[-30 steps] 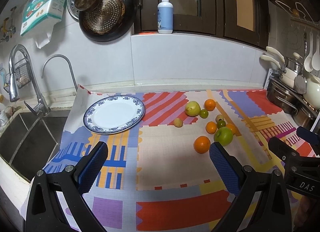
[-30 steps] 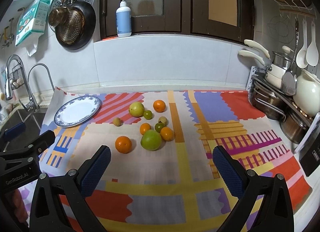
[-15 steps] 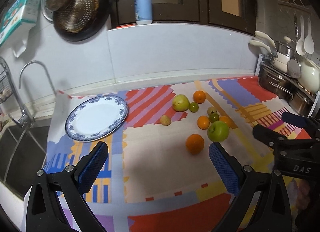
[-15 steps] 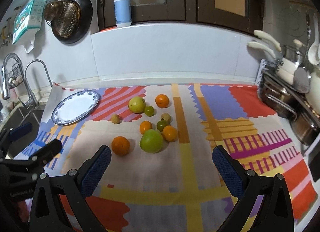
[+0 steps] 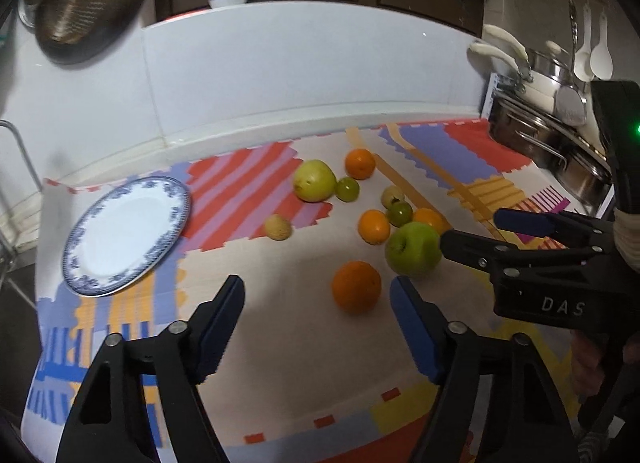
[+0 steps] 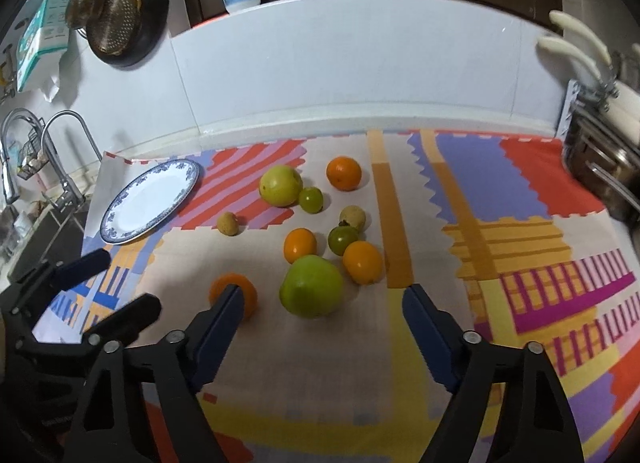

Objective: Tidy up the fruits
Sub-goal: 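Grasp the orange with the left gripper while the right gripper grasps the large green fruit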

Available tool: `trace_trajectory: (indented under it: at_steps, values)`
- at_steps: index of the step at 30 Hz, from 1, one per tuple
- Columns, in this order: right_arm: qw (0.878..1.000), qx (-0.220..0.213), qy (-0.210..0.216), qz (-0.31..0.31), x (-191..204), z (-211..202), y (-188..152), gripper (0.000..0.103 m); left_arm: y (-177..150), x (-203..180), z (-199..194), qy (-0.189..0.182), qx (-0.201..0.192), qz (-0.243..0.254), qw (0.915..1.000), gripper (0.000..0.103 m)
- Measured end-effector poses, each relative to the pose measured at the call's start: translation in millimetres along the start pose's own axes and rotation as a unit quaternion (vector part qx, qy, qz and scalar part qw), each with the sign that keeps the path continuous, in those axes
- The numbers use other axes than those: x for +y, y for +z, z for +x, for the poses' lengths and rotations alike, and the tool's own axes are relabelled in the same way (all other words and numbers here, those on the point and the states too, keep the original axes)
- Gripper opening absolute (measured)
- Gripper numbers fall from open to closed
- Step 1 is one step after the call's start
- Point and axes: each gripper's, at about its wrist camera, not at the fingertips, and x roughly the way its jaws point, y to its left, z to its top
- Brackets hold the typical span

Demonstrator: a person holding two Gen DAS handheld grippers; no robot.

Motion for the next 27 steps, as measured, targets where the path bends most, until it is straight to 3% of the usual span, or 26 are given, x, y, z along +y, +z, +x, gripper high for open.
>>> trace_trajectory:
  at_steps: [14, 22, 27]
  values:
    - [0.997, 0.053, 0.048, 0.030, -10, 45, 6, 0.061, 3, 1, 47, -0.076, 0.054, -0.019, 0.9954, 0.058]
    - [0.995, 0.073, 0.063, 0.039, -13, 61, 6, 0.057, 2, 1, 66, -0.094, 0.078, -0.028, 0.9921, 0.046]
    - [0.993, 0.083, 0.069, 0.039, -13, 69, 4, 0.054, 1, 3, 73, -0.110, 0.084, -0.035, 0.9898, 0.046]
